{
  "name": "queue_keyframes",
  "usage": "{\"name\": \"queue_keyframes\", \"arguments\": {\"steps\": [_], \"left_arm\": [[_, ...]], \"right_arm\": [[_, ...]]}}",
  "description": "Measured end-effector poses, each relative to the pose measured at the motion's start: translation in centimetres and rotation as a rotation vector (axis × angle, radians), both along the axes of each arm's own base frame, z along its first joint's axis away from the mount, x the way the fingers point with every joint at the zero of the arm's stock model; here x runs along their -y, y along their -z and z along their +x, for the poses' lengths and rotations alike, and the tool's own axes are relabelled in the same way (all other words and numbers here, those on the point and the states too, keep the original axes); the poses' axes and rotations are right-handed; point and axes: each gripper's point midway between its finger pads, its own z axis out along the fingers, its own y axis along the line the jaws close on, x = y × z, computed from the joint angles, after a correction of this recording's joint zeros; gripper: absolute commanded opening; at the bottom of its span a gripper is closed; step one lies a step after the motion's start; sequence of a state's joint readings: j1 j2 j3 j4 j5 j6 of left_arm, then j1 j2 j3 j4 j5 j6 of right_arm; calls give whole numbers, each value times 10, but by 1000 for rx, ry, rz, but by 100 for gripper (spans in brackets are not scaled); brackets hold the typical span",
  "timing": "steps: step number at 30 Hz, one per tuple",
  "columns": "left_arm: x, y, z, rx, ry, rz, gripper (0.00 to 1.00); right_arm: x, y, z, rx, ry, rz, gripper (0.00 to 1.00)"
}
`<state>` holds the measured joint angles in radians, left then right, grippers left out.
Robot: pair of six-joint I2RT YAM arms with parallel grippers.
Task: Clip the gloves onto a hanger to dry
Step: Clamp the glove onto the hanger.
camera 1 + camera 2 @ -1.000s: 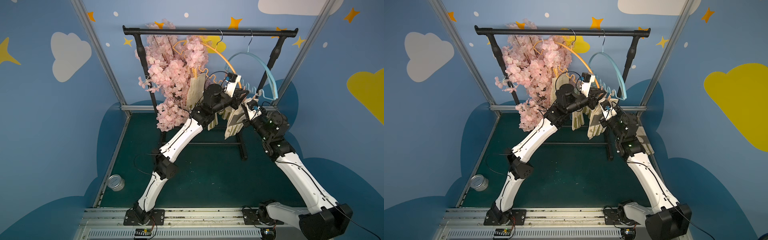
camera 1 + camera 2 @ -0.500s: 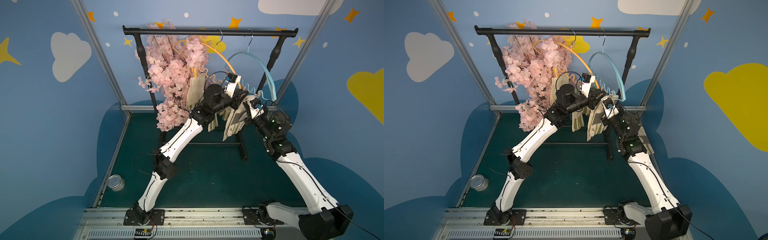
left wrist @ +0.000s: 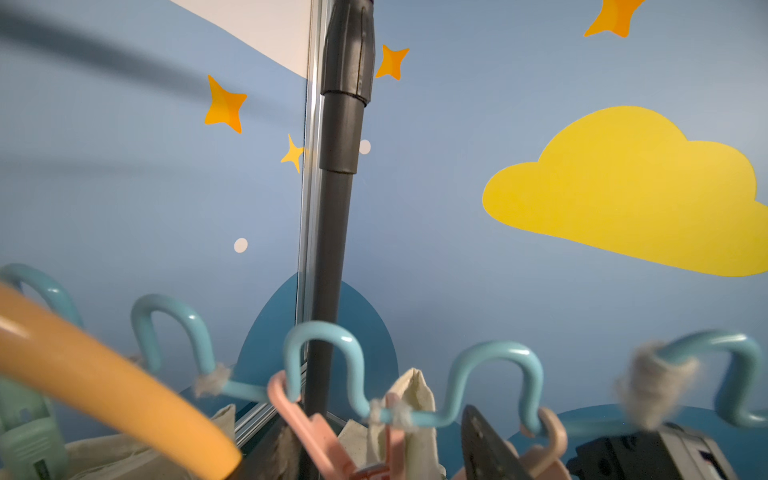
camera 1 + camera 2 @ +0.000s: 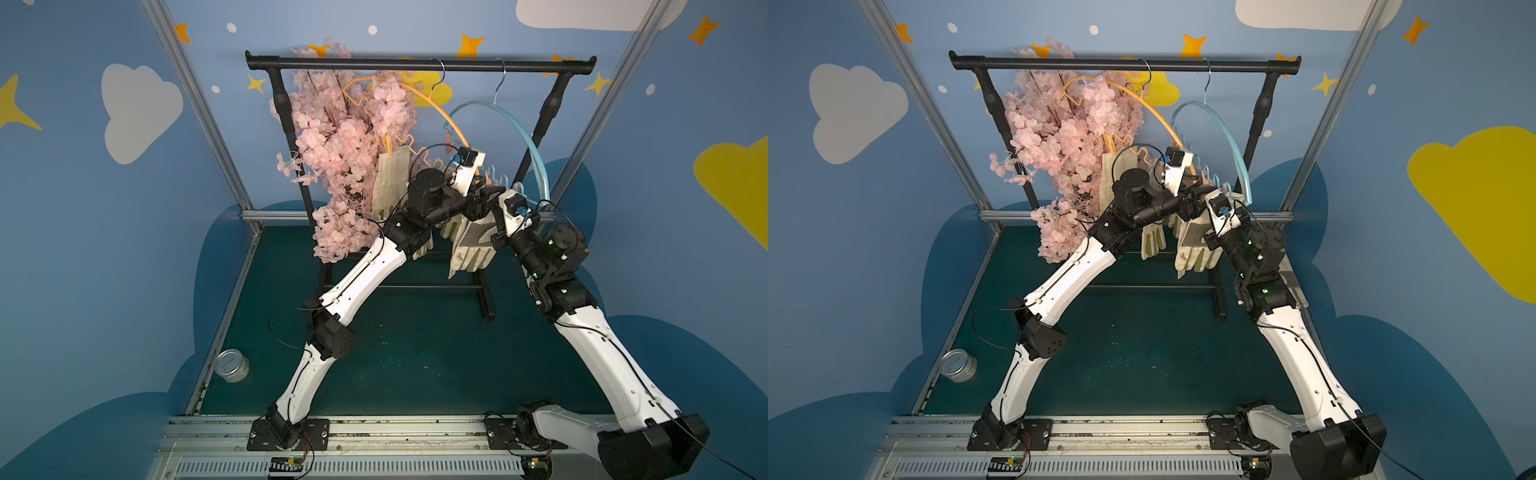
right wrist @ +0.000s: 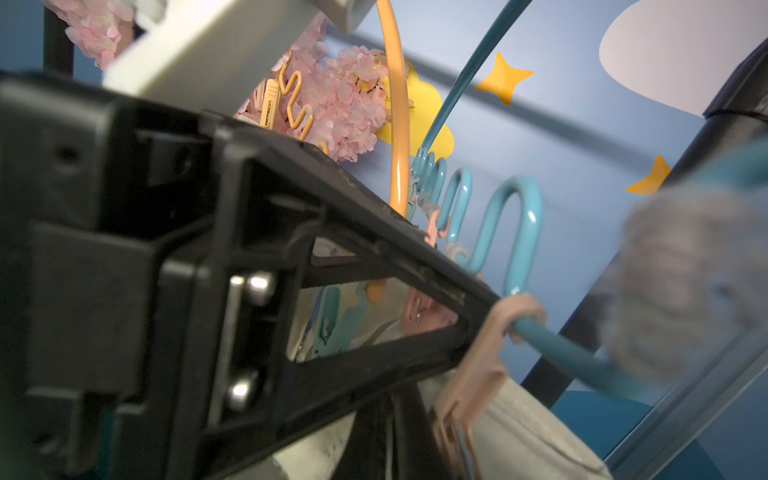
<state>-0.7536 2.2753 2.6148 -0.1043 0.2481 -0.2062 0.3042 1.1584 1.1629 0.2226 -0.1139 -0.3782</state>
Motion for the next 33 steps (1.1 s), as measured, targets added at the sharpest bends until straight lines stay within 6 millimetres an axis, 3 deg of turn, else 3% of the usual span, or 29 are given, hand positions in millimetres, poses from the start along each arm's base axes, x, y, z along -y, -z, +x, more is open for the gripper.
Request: {"name": "queue_keyframes", "arguments": {"steps": [3,5,9,16,22,27,31,33], "left_arm": [[0,0,0,0,1,0,64],[-1,0,-1,-2,0,2,66],[-4,-3,-4,-4,-1,5,69],[-13,-7,-13,-14,-3,15,80],[-25,-10,-26,-23,-5,21,82],[-39,-17,-40,-25,-5,19,90],[-57,-21,-58,-35,-9,16,98],[-66,-22,-66,-44,-16,9,96]], "right_arm": [[1,7,-1,-18,-1,7,26],[1,13,-3,-32,-1,17,39],[5,30,-9,-75,2,46,47],[18,52,-28,-154,40,120,54],[37,65,-65,-195,73,185,61],[67,78,-88,-254,186,267,66],[110,99,-80,-341,385,334,63],[130,116,-71,-402,478,367,61]]}}
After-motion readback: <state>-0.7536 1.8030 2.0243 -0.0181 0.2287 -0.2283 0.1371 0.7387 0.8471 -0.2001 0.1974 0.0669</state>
